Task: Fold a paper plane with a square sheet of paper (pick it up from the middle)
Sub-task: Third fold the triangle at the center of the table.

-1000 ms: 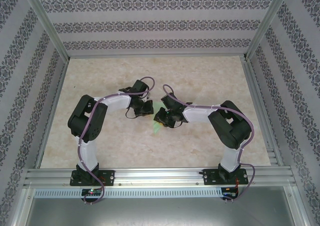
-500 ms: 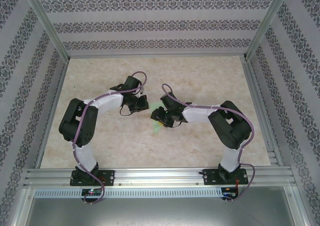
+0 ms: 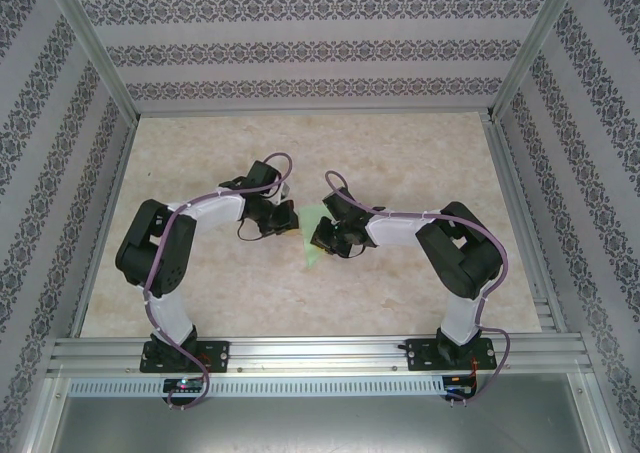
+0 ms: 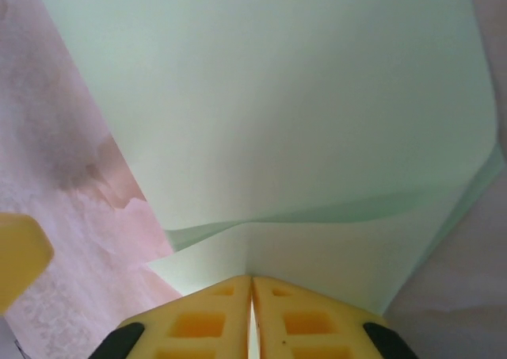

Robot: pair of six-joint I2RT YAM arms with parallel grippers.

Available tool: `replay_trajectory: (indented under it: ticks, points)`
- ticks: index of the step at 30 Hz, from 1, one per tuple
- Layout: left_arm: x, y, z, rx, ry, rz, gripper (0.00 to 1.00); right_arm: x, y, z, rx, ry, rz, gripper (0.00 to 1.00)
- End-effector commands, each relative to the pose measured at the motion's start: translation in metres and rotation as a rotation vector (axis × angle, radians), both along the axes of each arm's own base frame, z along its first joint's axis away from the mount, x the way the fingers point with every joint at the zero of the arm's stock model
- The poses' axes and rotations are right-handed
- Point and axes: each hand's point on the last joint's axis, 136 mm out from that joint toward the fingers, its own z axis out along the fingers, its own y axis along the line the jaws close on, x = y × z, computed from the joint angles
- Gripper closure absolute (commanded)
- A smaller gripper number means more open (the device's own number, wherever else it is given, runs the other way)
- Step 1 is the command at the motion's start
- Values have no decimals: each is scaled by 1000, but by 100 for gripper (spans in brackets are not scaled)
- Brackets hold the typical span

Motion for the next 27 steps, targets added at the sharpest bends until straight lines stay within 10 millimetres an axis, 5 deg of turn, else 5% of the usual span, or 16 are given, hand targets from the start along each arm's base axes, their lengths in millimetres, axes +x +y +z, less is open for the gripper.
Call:
replay_trajectory:
  ticks: [1,16,27]
  points:
    - [-9,-19,17,-78,-35,-47,99,-20,-22,-31,-109,77,-11,91]
    - [-17,-38,-8,-62,4,-82,100,-21,-22,-32,-99,81,-19,95]
    - [-20,-26,-38,32,36,-61,100,-16,-12,-21,-28,32,9,95]
